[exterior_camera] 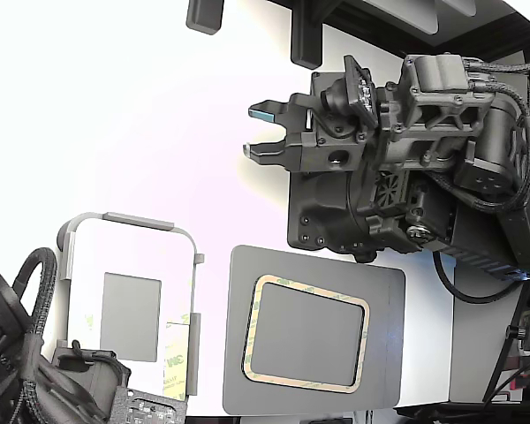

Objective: Peel off protective film from adhesive tape.

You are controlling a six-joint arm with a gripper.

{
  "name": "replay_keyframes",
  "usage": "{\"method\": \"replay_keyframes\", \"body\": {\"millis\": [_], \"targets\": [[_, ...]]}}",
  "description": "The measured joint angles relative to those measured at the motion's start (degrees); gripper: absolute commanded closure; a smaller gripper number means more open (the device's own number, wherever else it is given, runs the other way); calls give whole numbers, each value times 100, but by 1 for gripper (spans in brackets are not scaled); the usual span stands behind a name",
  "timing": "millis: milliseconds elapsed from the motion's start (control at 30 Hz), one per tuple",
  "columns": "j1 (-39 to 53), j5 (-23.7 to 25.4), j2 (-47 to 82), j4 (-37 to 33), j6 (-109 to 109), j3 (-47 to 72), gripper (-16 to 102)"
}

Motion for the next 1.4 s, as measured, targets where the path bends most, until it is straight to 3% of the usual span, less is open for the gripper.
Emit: {"method": "replay_keyframes", "body": {"millis": [733,800,833,1033,1267,1333,1400], "targets": [[0,123,-9,0,53,-149,-14],[0,132,-26,0,62,-246,-8],[0,132,-26,0,70,-299,-14],[0,62,-211,-26,-18,-659,-14],[738,360,-1107,44,-984,-1371,-13],[1020,580,-1389,149,-1389,-1573,-4],[1310,817,-1626,202,-1775,-1714,27]]}}
